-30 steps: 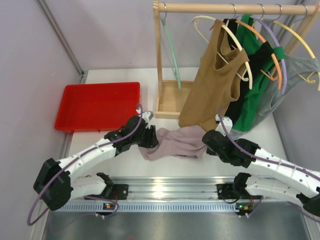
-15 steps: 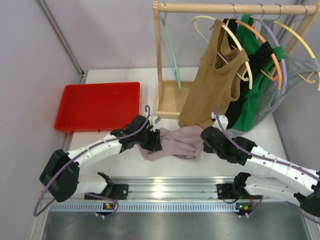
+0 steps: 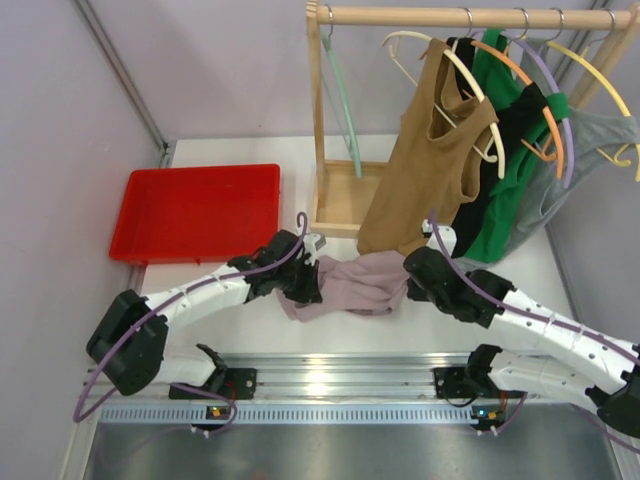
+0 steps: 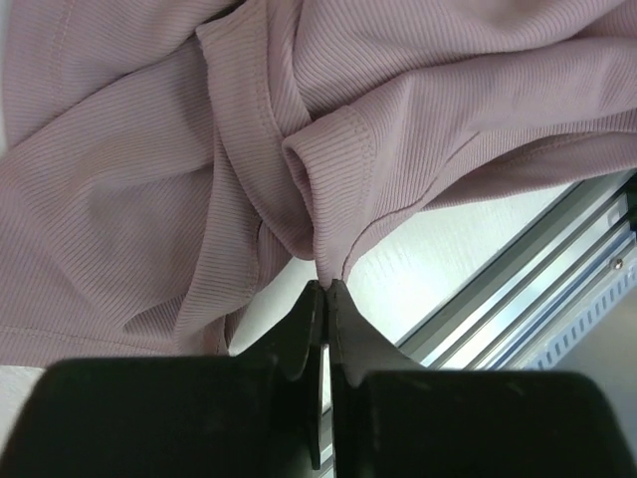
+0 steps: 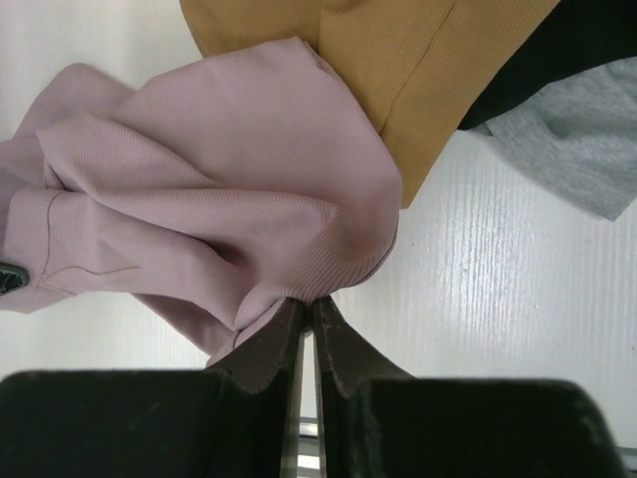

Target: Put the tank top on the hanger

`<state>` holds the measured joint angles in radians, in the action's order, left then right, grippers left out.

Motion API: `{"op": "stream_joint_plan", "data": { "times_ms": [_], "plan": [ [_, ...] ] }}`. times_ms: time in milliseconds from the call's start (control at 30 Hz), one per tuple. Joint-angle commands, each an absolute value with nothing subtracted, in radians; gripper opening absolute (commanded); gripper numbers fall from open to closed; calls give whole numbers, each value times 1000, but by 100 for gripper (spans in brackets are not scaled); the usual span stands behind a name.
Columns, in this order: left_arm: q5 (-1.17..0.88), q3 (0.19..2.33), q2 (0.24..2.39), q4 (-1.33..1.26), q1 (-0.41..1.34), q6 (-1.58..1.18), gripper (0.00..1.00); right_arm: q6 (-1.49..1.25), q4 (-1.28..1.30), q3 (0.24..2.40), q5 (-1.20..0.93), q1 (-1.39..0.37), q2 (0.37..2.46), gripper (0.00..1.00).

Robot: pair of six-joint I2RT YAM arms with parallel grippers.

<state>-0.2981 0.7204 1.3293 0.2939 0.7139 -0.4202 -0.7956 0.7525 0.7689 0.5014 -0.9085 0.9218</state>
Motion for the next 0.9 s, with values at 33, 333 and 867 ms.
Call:
{"op": "stream_joint_plan", "data": {
  "times_ms": [33, 333, 867],
  "plan": [
    [-316, 790, 1275, 308, 723, -413, 0, -769, 741, 847, 500, -894, 910, 5],
    [-345, 981, 1059, 431, 724, -434, 0, -661, 813, 1112, 506, -894, 907, 4],
    [-195, 1572, 945, 468, 724, -445, 0, -396, 962, 1894, 517, -893, 1111, 3]
  ]
}}
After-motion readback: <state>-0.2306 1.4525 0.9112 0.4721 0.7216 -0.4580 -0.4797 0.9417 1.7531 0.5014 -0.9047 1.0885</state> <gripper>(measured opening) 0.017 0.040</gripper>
